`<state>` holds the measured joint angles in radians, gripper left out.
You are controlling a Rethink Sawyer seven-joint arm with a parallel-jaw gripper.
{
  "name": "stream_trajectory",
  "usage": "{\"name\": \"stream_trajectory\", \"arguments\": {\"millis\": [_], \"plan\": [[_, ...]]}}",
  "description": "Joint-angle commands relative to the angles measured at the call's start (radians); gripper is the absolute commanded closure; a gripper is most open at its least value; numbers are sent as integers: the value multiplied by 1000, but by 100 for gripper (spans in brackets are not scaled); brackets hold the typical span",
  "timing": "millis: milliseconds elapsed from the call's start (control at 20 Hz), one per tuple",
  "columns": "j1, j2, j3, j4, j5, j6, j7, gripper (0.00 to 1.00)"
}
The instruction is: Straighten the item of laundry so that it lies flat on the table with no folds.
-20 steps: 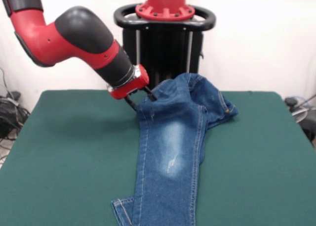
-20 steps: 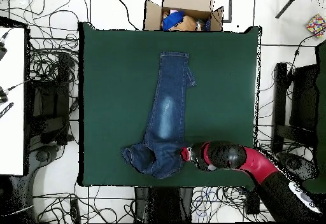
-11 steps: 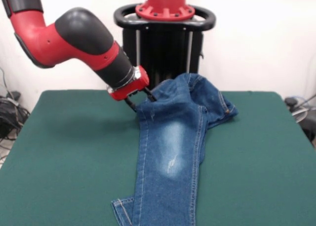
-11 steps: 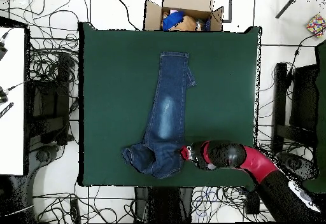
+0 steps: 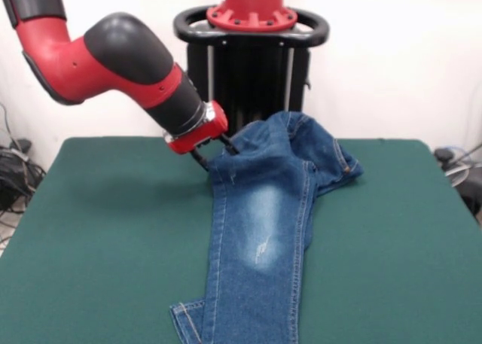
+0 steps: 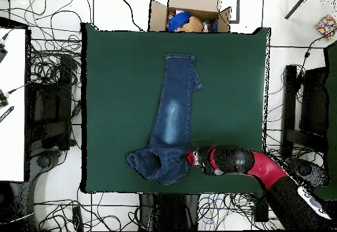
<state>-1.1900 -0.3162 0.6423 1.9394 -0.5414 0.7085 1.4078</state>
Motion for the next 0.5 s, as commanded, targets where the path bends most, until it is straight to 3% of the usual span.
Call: {"name": "stream_trajectory", "arguments": {"millis": [50, 500], "plan": [[45, 89, 50, -181, -75, -30, -166, 0], [44, 104, 72, -218, -94, -18, -178, 0]]}}
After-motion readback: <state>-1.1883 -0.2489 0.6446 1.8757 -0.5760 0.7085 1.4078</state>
